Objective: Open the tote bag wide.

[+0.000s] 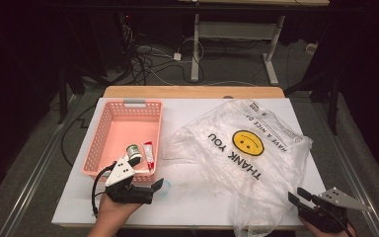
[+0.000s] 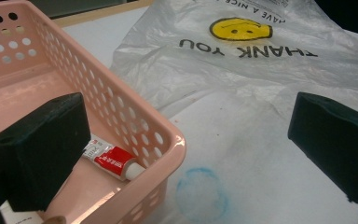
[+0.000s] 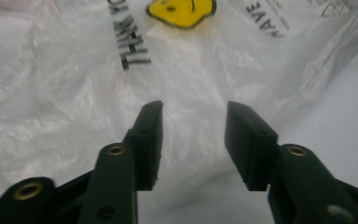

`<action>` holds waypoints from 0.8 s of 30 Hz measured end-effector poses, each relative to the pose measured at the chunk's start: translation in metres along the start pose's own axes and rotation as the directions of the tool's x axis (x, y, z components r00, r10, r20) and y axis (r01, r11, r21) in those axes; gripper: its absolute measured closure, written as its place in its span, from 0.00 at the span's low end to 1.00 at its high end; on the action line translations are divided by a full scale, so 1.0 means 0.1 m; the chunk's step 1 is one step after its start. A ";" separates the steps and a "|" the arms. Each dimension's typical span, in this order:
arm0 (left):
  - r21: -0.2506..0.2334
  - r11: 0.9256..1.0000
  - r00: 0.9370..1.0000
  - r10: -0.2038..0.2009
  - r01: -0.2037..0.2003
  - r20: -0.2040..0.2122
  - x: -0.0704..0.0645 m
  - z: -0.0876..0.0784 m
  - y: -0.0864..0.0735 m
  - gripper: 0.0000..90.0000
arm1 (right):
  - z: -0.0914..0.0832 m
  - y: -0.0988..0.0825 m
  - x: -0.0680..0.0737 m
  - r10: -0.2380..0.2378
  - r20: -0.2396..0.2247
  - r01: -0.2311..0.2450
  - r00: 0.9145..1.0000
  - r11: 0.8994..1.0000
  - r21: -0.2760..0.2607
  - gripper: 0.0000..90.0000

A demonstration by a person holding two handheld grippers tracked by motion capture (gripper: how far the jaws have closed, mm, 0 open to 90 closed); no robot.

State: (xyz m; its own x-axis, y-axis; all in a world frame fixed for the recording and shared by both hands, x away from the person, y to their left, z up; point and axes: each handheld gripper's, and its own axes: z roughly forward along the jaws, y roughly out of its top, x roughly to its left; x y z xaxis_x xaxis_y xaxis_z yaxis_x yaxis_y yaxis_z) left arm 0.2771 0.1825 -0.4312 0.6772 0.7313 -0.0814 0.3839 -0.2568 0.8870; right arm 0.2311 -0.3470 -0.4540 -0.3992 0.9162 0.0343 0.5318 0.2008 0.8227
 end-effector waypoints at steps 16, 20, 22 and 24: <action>0.020 1.000 1.000 -0.019 0.020 -0.021 0.09 -0.02 -0.02 0.00 | 0.45 0.57 0.13 -0.094 -0.089 0.081 0.992 0.988 -0.132 0.06; 0.019 0.999 0.999 -0.026 0.026 -0.035 0.12 -0.03 -0.02 0.00 | 0.63 0.66 0.15 -0.080 -0.095 0.067 0.992 0.988 -0.137 0.00; 0.013 0.999 0.998 -0.033 0.034 -0.047 0.13 -0.05 -0.02 0.00 | 0.71 0.70 0.18 -0.077 -0.098 0.063 0.992 0.989 -0.136 0.00; 0.007 0.999 0.997 -0.044 0.045 -0.057 0.16 -0.07 -0.02 0.00 | 0.79 0.75 0.21 -0.087 -0.104 0.073 0.991 0.988 -0.136 0.00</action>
State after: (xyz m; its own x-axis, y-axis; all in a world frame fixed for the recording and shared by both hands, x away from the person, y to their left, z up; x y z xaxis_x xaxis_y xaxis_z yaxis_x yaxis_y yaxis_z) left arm 0.2824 0.1991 -0.4312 0.6224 0.7770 -0.0944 0.4181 -0.2281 0.8793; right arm 0.3215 -0.2854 -0.4366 -0.5196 0.8541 0.0212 0.3951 0.2182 0.8923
